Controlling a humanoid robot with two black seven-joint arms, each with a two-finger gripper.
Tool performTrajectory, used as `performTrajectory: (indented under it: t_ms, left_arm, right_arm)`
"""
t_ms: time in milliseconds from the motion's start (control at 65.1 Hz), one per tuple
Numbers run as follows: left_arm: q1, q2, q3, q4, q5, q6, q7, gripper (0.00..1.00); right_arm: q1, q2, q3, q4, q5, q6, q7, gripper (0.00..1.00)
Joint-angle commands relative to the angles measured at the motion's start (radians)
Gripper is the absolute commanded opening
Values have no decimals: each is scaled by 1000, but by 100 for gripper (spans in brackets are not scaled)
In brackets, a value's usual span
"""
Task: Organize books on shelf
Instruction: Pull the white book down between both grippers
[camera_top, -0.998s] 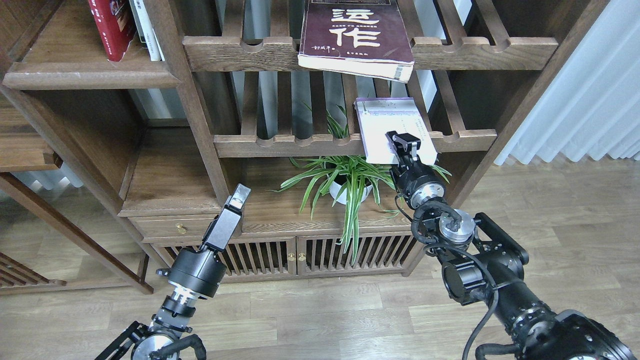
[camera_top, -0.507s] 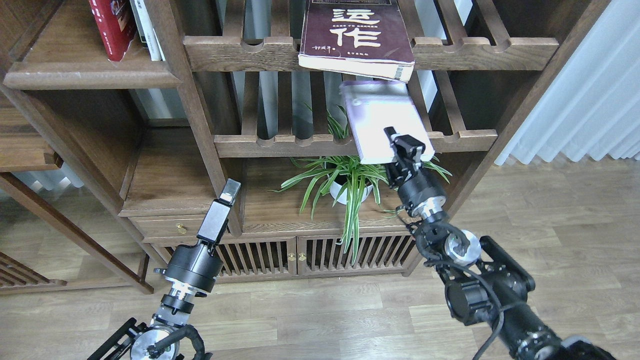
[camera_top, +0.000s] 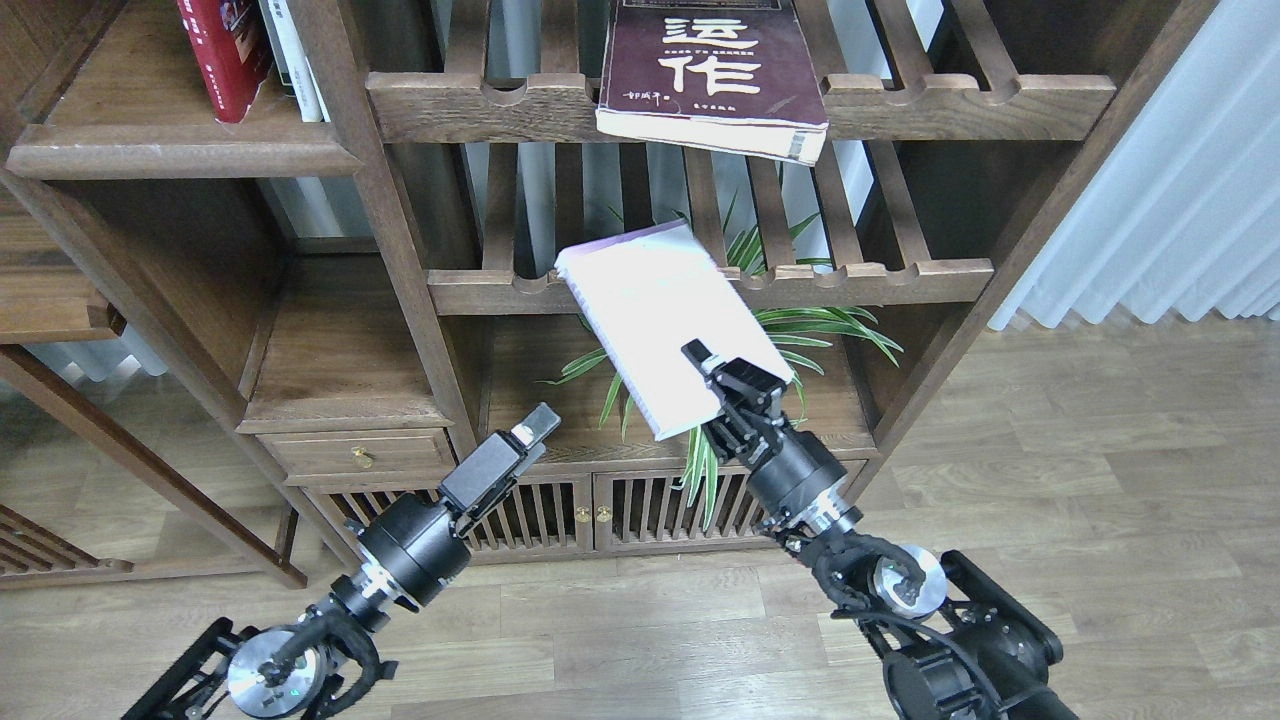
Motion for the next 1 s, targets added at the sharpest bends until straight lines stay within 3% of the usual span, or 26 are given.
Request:
performTrajectory:
  t_ms: [0,983]
  left_arm:
    - [0,0,-6,1,-2,0,2,100]
    - [6,0,13,52,0,0,-8,95]
  right_arm:
    - [-5,0,-26,4,0,0,1,4]
    - [-44,0,-190,91,-15,0,13,4]
